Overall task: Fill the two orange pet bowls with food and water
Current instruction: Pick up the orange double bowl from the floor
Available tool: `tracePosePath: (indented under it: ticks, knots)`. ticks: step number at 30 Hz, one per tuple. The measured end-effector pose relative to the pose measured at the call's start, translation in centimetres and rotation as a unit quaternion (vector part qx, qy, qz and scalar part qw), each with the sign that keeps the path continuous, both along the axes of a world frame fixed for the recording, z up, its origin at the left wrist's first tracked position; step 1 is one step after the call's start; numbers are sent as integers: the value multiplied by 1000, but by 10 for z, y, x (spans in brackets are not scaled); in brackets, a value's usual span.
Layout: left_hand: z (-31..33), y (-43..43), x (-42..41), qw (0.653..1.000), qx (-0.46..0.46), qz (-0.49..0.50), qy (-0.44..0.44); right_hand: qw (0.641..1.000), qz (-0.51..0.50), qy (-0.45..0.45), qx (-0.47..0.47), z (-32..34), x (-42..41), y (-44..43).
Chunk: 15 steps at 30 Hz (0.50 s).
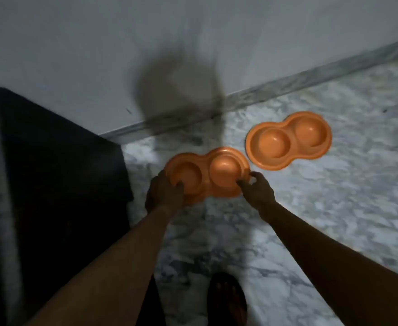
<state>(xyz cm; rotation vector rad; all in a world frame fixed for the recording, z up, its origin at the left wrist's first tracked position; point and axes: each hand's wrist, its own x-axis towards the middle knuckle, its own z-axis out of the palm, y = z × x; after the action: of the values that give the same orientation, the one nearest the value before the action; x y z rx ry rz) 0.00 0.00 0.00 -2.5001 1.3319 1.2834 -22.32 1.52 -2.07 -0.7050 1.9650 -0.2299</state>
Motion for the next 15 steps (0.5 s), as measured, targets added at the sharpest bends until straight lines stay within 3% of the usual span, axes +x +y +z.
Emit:
tracePosePath:
  ticks: [3,7,11,15]
  knots:
    - [-58,-1,0,999,-2,50,-4,997,-17,68,-40,-44,11,-2]
    - [-80,3,-5,993,-61,94,-29,994,-28,74,-71,-60,20,3]
    - [-32,7,-10,988,-86,131,-12,993,-55,54,-91,-17,11,4]
    - [68,1,-16,986,-127,108,-24,987,-83,31,-134,98,0,0]
